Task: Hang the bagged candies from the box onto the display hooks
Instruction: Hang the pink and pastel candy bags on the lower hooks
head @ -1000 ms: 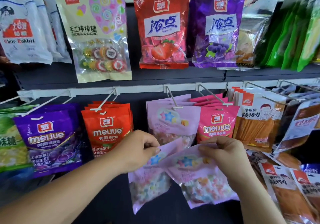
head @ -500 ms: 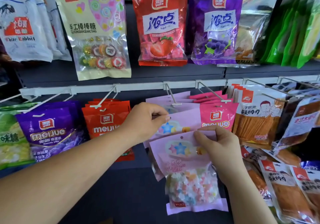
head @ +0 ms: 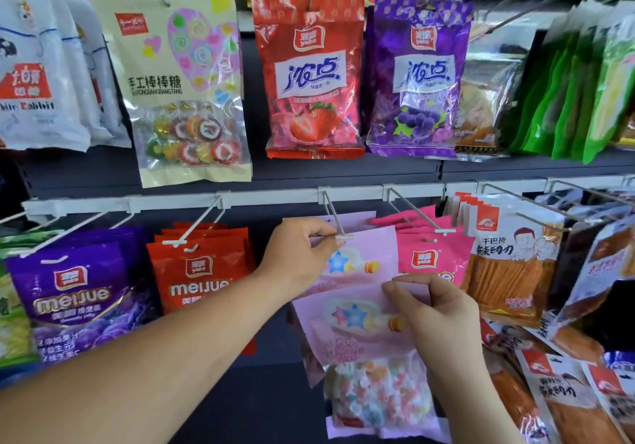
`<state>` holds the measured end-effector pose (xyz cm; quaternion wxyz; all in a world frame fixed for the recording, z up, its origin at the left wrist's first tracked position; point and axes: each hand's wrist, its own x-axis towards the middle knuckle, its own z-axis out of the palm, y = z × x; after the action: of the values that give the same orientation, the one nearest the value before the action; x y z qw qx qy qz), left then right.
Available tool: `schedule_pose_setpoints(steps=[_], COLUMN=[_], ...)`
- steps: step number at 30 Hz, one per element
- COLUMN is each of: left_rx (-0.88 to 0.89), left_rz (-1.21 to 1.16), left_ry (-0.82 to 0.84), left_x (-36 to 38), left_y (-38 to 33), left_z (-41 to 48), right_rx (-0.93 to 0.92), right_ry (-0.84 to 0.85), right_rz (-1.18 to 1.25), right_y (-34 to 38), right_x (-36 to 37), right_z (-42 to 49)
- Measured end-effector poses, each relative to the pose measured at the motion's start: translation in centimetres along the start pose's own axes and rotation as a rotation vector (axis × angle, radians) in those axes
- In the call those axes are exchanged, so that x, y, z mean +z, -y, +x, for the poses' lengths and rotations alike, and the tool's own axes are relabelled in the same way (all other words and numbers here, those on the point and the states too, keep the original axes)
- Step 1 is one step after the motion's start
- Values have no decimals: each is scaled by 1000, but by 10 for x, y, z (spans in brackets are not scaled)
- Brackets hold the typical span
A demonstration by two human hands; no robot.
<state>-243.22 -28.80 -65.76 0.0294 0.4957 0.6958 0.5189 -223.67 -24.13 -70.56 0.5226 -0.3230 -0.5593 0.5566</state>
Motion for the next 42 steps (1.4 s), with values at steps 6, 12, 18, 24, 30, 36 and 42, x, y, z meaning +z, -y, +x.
schedule_pose_setpoints(steps=[6, 12, 18, 24, 30, 36, 42], left_rx=[1, -1, 122, -31, -62, -102, -95], left_rz=[-35, 97, 536, 75, -58, -30, -15], left_ry=[88, 161, -142, 259, 3, -35, -55], left_x=[-11, -15, -19, -45, -44, -30, -17], left_y=[4, 13, 12, 13, 17, 25, 31], left_z=[6, 19, 19, -35, -28, -8, -1], right_rx=[-4, -11, -26, -3, -141, -179, -267], right_ry=[23, 28, 32, -1, -120, -55, -25], right_rz=[-30, 4, 25, 100, 39, -189, -559], right_y=[-4, -8, -7, -4, -4, -16, -34], right_x=[9, 17, 27, 40, 51, 50, 57], right_z=[5, 9, 12, 18, 15, 20, 24])
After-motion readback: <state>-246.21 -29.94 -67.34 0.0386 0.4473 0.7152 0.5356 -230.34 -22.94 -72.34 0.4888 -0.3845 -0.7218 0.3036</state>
